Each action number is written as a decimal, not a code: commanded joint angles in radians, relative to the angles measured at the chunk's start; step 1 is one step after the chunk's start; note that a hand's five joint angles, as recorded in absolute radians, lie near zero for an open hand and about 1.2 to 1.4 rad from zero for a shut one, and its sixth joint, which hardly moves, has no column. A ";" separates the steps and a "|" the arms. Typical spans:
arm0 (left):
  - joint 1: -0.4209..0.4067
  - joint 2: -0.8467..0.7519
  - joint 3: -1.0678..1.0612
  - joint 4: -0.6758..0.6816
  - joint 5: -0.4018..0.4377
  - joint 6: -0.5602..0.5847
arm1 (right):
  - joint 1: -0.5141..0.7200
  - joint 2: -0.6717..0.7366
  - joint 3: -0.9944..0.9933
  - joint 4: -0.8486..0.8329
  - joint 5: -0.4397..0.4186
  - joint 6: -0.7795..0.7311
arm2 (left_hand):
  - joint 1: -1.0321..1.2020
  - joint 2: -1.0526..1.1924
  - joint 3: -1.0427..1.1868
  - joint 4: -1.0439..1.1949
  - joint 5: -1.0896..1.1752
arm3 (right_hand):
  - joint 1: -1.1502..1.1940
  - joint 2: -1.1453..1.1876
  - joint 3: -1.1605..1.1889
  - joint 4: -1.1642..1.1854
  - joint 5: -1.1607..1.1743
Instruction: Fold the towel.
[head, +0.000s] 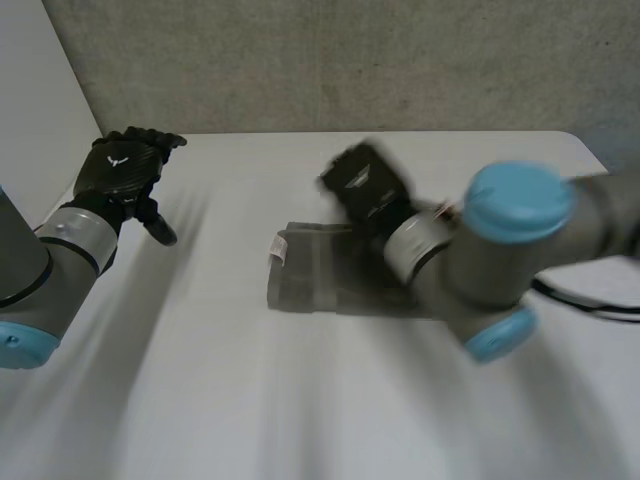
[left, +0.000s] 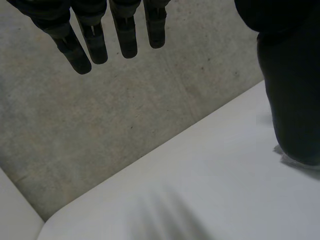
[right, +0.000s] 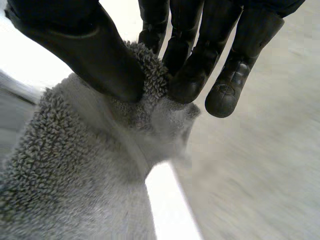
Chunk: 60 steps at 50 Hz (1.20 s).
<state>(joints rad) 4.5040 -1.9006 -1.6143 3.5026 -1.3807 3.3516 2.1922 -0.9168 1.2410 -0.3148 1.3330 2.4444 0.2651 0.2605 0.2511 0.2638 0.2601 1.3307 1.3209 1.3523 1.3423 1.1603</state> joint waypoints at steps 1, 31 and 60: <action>-0.040 -0.008 0.010 0.004 0.000 -0.004 | 0.064 0.110 0.000 0.065 -0.074 -0.025 | -0.034 -0.029 -0.020 -0.033 -0.203 | 0.066 0.075 0.044 0.054 0.061; -0.384 -0.198 0.186 0.004 -0.057 0.000 | -0.360 -0.243 0.448 0.074 -0.077 0.407 | -0.025 -0.021 -0.011 -0.024 -0.195 | -1.156 -1.146 -1.178 -1.168 -1.160; -0.401 -0.354 0.221 -0.007 -0.193 0.006 | -0.307 -0.120 0.288 0.049 0.112 0.151 | 0.001 0.006 0.015 0.003 -0.168 | 0.066 0.075 0.044 0.054 0.061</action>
<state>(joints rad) 4.1005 -2.2812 -1.3957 3.4956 -1.5741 3.3591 1.8313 -1.0178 1.5939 -0.2679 1.3929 2.6927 0.2705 0.2824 0.2833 0.2646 0.2898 1.2935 1.2535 1.3402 1.3420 1.1412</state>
